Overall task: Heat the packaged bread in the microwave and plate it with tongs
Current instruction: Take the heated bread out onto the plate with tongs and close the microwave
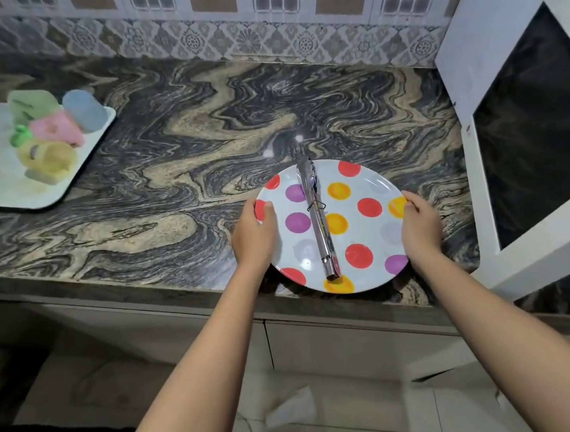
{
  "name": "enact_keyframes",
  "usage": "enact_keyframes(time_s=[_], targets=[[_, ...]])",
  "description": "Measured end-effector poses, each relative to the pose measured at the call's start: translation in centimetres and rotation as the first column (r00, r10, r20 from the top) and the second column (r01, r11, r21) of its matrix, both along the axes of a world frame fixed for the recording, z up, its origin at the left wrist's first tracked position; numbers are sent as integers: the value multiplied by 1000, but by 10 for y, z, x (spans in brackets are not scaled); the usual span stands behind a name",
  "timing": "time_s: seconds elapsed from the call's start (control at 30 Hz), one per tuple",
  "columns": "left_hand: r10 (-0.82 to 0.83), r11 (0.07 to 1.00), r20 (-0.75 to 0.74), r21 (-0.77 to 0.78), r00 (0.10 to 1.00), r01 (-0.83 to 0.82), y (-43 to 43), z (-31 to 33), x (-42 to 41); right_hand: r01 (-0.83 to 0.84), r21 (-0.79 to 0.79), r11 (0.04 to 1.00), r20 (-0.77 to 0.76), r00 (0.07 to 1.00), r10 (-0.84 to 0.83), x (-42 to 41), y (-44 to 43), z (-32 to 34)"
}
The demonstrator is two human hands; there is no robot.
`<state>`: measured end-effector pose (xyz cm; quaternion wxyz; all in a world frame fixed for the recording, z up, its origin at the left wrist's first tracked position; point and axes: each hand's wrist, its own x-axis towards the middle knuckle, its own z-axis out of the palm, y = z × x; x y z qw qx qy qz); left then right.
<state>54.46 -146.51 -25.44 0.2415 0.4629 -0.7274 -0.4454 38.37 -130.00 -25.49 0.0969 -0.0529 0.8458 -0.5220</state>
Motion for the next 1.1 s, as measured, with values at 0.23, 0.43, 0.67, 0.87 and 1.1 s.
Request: enact_keyframes(time_s=[0.23,0.43,0.67,0.87,1.1], targets=[[70,971,-307,238,949,5,0,3,4,28,-151,988,31,999,-24,20,7,11],[120,961,-311,275,943,-32,14,19,33,-71,-184,980,27,997,77,44,26,21],[224,948,-348,296,910,-120,59,48,85,-191,-235,953,6,980,198,79,61,43],[280,944,-388,277,878,-179,131,65,140,-204,-314,927,-5,977,213,126,118,62],[284,943,-417,284,863,-173,223,76,181,-204,-338,919,21,974,224,167,214,70]])
